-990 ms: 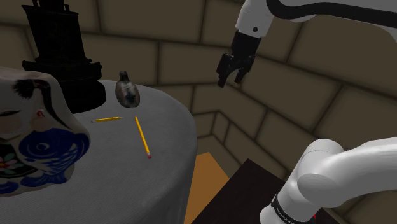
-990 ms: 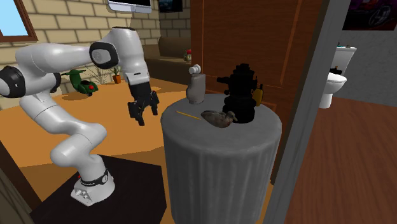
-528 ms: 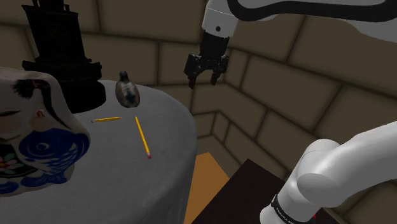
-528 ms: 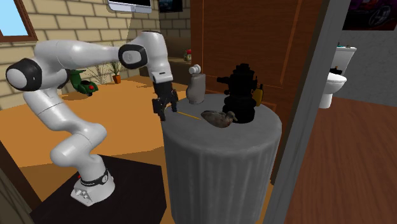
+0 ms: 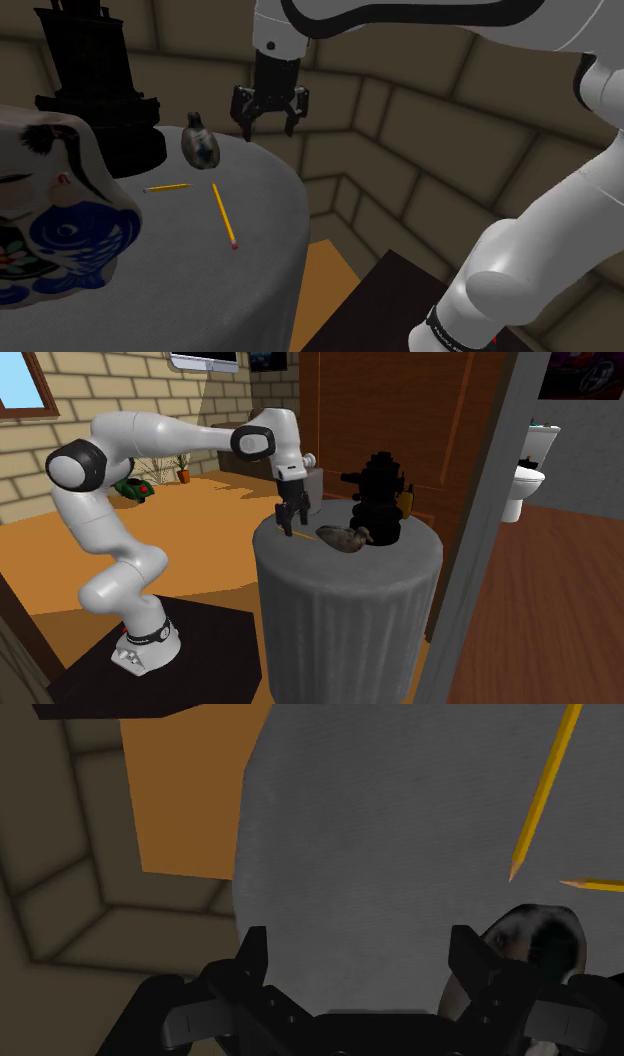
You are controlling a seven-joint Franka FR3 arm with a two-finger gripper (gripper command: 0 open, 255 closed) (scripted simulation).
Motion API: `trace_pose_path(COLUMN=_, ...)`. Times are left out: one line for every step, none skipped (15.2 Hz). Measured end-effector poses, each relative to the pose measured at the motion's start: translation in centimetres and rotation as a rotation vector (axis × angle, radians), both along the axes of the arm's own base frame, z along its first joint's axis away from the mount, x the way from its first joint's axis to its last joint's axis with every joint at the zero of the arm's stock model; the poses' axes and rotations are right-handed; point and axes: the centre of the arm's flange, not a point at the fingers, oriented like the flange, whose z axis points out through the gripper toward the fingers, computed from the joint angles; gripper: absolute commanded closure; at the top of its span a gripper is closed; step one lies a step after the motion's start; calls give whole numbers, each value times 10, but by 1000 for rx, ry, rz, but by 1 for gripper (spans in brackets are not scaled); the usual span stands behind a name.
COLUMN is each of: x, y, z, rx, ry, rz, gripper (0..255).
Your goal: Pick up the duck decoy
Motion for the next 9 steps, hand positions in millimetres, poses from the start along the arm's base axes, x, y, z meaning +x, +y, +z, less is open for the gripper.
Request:
trace_pose_path(x=7, y=10, z=-1, rx=-2, ry=0, rz=-8, gripper=0)
trace_pose_path(x=18, y=20, z=-3, rx=-3, ry=-1, rz=-17, gripper=0)
trace_pose_path(x=28, y=30, z=-8, rx=-4, ry=-1, rz=-26, gripper=0)
trace_pose_path(x=37, y=40, z=-10, rx=-5, ry=-1, rz=-34, gripper=0)
trace_pose_path(x=47, y=49, z=-12, rx=-6, ry=-1, rz=-43, gripper=0)
trace_pose_path(x=57, y=59, z=-14, rx=-7, ry=-1, rz=-52, gripper=0)
trace_pose_path(x=68, y=67, z=-15, rx=-8, ry=-2, rz=-61, gripper=0)
trace_pose_path(x=76, y=75, z=-15, rx=-10, ry=-2, rz=-70, gripper=0)
trace_pose_path(x=84, y=86, z=-17, rx=-11, ry=-3, rz=-77, gripper=0)
